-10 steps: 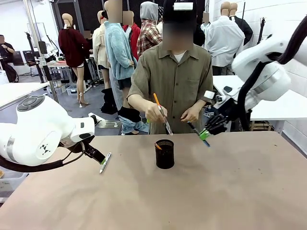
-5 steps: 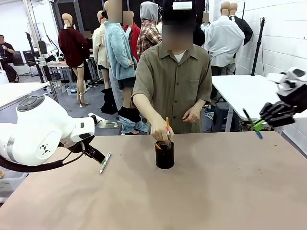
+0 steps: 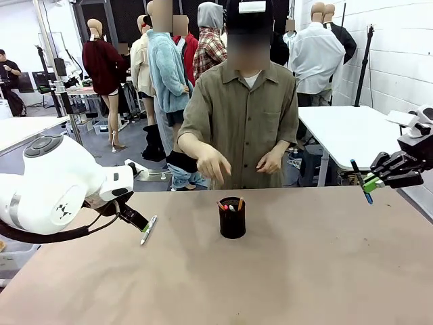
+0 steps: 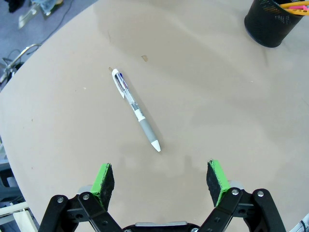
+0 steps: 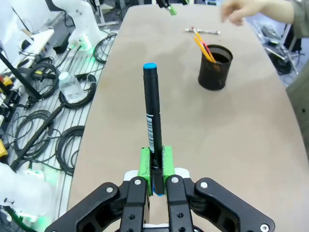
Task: Place the pens into the pen holder.
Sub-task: Pick up a writing instrument from the table and place it into the Pen holder.
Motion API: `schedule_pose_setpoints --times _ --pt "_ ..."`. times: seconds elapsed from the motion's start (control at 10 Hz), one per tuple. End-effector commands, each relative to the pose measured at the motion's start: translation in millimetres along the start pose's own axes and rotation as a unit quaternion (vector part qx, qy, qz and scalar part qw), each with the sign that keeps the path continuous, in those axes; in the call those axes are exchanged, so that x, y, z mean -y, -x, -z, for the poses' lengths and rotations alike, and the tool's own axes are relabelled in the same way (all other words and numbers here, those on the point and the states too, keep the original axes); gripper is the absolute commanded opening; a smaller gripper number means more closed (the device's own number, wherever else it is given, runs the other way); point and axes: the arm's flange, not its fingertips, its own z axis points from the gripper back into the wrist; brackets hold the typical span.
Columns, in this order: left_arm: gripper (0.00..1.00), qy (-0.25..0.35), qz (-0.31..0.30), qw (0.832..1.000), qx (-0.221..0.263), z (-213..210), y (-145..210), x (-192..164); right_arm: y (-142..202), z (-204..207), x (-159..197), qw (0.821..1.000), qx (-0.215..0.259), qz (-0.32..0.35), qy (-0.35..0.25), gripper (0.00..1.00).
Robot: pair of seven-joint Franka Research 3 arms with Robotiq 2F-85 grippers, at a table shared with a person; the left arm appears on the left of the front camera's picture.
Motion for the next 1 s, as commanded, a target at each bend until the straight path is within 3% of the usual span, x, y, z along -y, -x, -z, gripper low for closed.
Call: schedule_pose_setpoints --times 0.0,0.5,0.7,0.9 --pt "1.00 0.000 -0.002 1.000 0.001 -0.8 1.1 -1.7 -6.9 7.1 15.5 0.999 0.035 -0.030 -0.013 0.00" --pt "1.00 0.000 -0.002 1.000 0.001 -0.8 1.1 -1.7 -67.6 85.6 62.6 0.992 0.097 -0.077 -0.019 0.00" --pt "1.00 0.000 -0.002 1.000 0.001 -0.8 1.1 -1.7 -93.6 123.7 76.6 0.991 0.099 -0.087 0.030 0.00" --pt "1.00 0.000 -0.002 1.000 0.001 -0.8 1.1 -1.7 -115.8 171.2 100.7 0.982 0.130 -0.079 0.116 0.00"
